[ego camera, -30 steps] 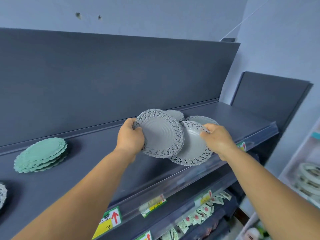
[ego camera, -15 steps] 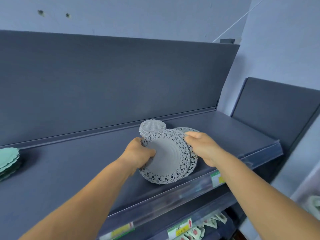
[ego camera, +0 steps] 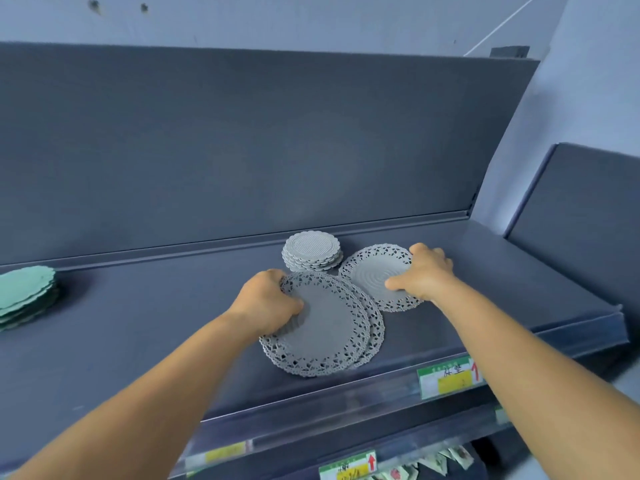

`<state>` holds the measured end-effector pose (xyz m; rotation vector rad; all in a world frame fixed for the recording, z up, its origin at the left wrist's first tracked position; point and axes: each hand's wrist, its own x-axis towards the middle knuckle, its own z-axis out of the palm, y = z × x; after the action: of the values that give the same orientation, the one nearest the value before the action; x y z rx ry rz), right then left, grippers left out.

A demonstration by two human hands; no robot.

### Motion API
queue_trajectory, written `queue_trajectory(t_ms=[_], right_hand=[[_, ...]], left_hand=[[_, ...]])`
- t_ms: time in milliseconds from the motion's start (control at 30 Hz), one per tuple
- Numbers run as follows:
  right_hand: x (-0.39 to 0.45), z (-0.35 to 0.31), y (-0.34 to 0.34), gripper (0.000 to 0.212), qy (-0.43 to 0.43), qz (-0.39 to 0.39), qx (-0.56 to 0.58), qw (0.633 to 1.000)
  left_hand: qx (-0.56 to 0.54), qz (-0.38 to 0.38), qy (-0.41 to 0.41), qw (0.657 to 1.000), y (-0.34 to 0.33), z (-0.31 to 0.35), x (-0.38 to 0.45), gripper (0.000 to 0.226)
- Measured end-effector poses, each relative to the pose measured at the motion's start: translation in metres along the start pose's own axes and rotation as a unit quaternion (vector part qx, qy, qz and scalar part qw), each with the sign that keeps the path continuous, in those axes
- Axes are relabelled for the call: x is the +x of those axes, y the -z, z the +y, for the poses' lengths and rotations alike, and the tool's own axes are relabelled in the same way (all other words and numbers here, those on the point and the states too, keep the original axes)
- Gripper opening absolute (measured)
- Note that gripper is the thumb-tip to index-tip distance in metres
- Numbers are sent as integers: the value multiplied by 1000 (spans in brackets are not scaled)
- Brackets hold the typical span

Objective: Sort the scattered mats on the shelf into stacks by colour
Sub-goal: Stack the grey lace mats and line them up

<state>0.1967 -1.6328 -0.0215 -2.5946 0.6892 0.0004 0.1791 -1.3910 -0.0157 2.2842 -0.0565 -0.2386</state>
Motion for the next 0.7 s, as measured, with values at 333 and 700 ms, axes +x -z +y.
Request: queue_trajectory(t_ms=[333, 700], right_hand=[[-19, 9, 19, 26, 112, 103, 145, 978], [-91, -57, -2, 37, 142, 14, 337, 931]], left_hand=[[-66, 21, 49, 996, 7, -6, -4, 26], [-217, 93, 66, 970, 56, -53, -35, 26]])
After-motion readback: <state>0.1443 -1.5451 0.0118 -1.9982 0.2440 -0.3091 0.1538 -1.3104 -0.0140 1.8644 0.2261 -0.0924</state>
